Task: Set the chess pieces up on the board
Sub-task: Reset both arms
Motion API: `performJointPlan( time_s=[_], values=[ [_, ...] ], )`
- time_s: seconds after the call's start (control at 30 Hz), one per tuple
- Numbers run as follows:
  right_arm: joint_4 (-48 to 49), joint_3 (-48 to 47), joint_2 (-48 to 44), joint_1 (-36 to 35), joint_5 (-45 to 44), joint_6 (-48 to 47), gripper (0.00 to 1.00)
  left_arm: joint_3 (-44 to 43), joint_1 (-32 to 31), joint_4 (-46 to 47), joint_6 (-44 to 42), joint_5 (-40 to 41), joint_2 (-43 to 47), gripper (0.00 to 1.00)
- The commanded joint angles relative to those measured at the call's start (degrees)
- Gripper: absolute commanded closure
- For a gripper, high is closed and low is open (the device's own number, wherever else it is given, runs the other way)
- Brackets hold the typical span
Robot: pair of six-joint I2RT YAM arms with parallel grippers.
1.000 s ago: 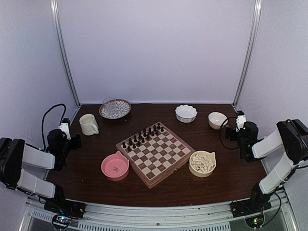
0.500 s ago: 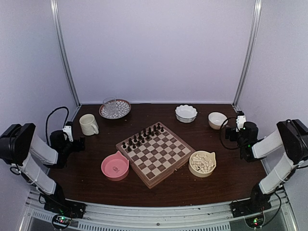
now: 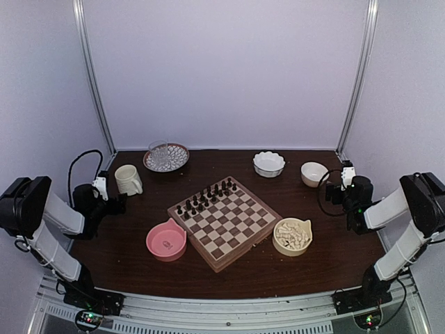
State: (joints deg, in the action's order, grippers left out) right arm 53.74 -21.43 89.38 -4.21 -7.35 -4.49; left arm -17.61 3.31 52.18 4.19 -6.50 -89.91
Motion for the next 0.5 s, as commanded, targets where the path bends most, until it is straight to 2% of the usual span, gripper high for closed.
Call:
performJointPlan(
  time_s=[0.0, 0.47],
  values=[
    [0.3, -0.8, -0.3, 0.3, -0.6, 0.8, 0.01, -1.1, -0.3, 1.1, -0.8, -0.9, 0.1, 0.02],
    [0.3, -0.8, -0.3, 0.3, -0.6, 0.8, 0.0, -1.9, -1.0, 0.0, -1.5, 0.0, 0.1, 0.02]
  ],
)
